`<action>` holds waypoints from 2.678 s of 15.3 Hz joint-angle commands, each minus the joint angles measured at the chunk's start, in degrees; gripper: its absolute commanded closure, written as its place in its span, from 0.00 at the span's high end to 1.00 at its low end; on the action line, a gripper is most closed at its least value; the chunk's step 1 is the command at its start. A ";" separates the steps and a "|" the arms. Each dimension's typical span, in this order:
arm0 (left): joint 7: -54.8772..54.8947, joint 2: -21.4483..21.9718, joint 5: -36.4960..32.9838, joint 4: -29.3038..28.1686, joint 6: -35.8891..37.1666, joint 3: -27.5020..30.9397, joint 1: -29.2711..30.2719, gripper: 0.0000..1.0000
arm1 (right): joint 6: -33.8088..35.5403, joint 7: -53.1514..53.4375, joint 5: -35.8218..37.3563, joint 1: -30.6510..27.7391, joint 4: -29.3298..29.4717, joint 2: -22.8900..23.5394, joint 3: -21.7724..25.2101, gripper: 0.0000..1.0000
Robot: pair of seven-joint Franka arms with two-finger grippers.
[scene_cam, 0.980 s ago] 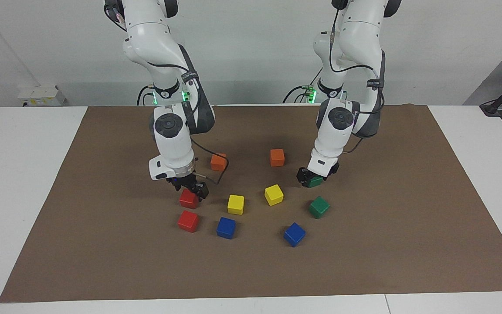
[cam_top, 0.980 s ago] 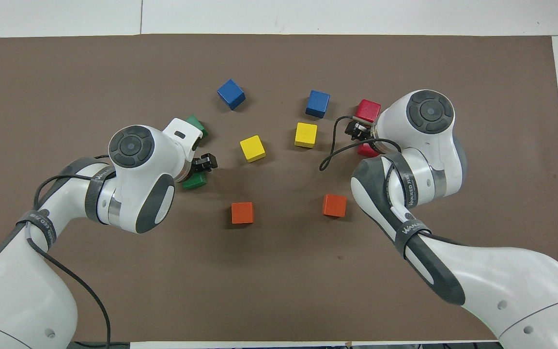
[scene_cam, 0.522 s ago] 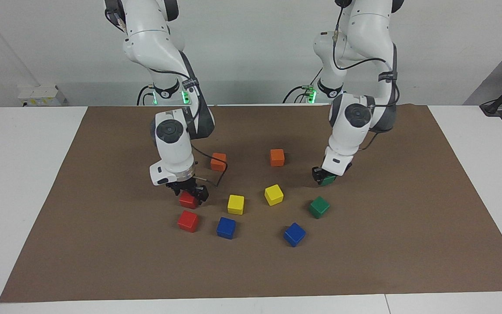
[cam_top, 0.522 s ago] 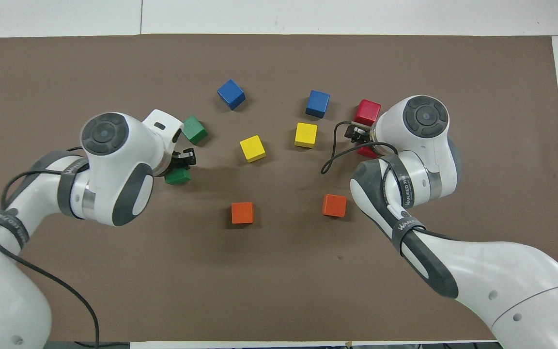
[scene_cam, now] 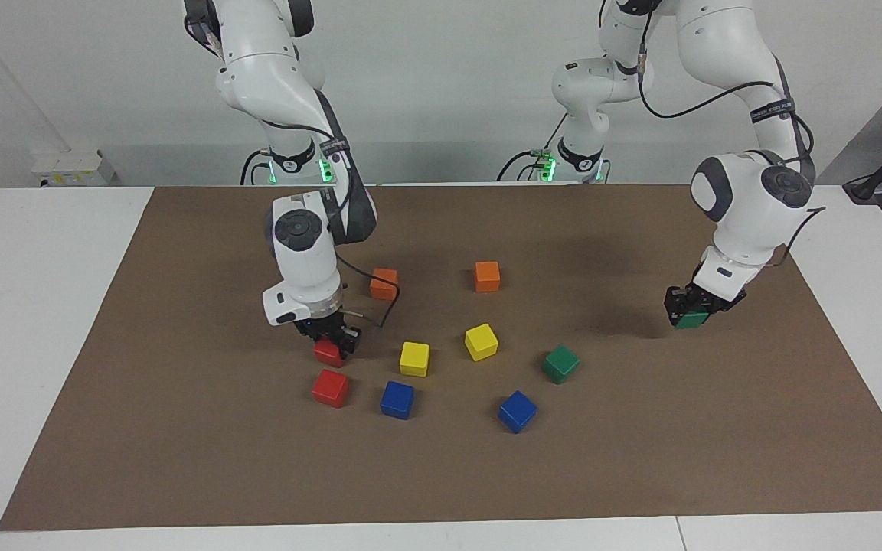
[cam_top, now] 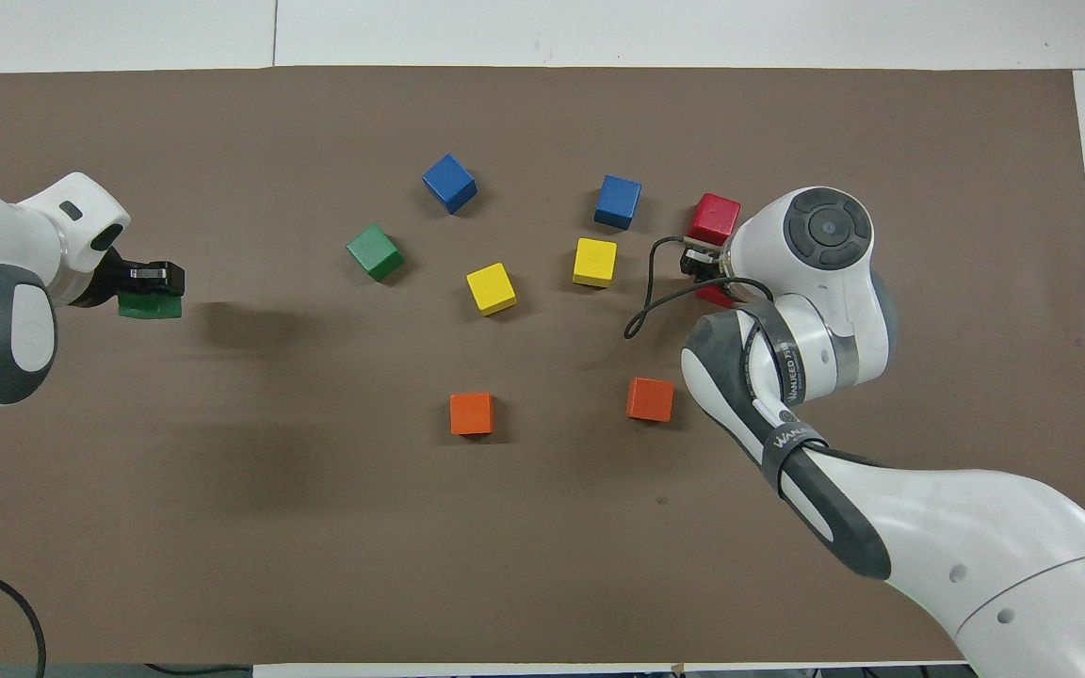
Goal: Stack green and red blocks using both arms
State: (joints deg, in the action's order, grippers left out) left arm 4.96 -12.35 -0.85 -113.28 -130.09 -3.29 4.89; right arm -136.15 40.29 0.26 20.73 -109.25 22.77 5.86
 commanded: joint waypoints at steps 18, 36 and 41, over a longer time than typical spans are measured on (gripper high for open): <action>0.41 -4.61 -0.12 2.34 -6.08 -0.67 1.98 1.00 | -6.66 -45.81 0.88 -21.86 -20.48 -18.21 -0.06 0.00; -57.44 -21.14 -7.76 27.33 6.08 2.50 -23.08 1.00 | -3.04 -48.38 0.53 -20.65 -10.59 -11.79 -0.06 1.00; -57.26 -18.42 -7.76 20.57 4.33 2.23 -24.22 1.00 | 11.69 -36.99 0.79 -14.95 5.44 -6.79 -0.41 1.00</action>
State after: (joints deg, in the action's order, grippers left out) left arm -50.99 -34.56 -7.05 -86.35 -123.09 -1.30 -18.24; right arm -126.81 -2.70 0.37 3.21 -109.58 11.68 5.73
